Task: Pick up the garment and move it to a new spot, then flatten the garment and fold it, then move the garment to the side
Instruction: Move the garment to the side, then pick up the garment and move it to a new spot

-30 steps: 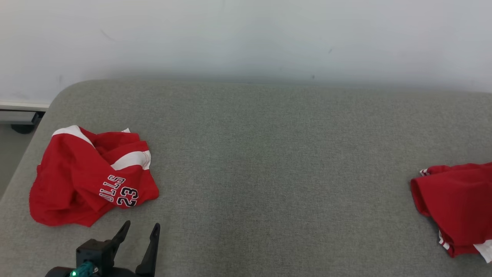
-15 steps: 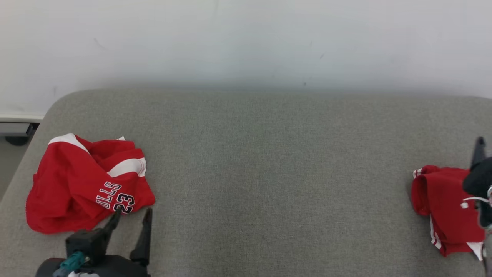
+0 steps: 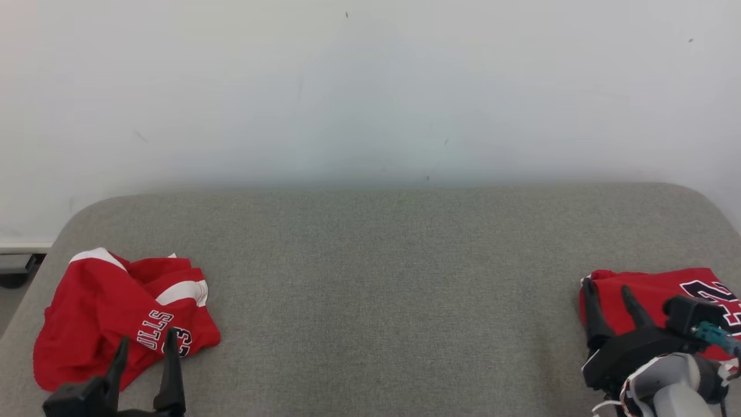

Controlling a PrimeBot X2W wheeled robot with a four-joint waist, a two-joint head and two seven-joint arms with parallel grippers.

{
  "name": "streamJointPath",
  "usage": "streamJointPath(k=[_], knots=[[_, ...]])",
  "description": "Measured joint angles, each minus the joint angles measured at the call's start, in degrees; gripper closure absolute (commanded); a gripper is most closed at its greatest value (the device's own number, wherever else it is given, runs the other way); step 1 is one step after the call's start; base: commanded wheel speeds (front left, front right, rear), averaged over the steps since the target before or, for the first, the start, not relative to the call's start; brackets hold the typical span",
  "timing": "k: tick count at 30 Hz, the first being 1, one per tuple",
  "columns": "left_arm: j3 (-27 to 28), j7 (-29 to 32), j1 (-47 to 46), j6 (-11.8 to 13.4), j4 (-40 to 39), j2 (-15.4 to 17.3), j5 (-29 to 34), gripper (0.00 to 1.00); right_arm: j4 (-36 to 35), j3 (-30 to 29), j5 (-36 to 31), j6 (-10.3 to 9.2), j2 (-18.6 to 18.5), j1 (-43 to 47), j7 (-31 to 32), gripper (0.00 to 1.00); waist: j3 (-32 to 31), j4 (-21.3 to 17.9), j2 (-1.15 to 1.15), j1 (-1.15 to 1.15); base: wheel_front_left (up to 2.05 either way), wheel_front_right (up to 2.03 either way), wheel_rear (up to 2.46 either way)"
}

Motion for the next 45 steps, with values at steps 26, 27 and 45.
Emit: streamJointPath(k=[26,27,45], knots=[[0.01,0.7,6.76,0.32,-3.02,-1.41,3.49,0.0,-8.83,5.83,0.22,0.7,1.25,10.28,0.14,0.0,-3.33,0.31,0.0,0.01,0.0,0.0,0.0],[0.01,0.7,6.76,0.32,-3.02,-1.41,3.49,0.0,-8.83,5.83,0.22,0.7,1.25,10.28,0.14,0.0,-3.33,0.31,0.0,0.01,0.0,0.0,0.0],[1.68,4.23,9.95,0.33,-5.93,0.86,5.24,0.0,-10.89,9.49,3.11,0.31,1.65,11.33,2.47,0.0,-3.3,11.28,0.0,0.01,0.0,0.0,0.0]])
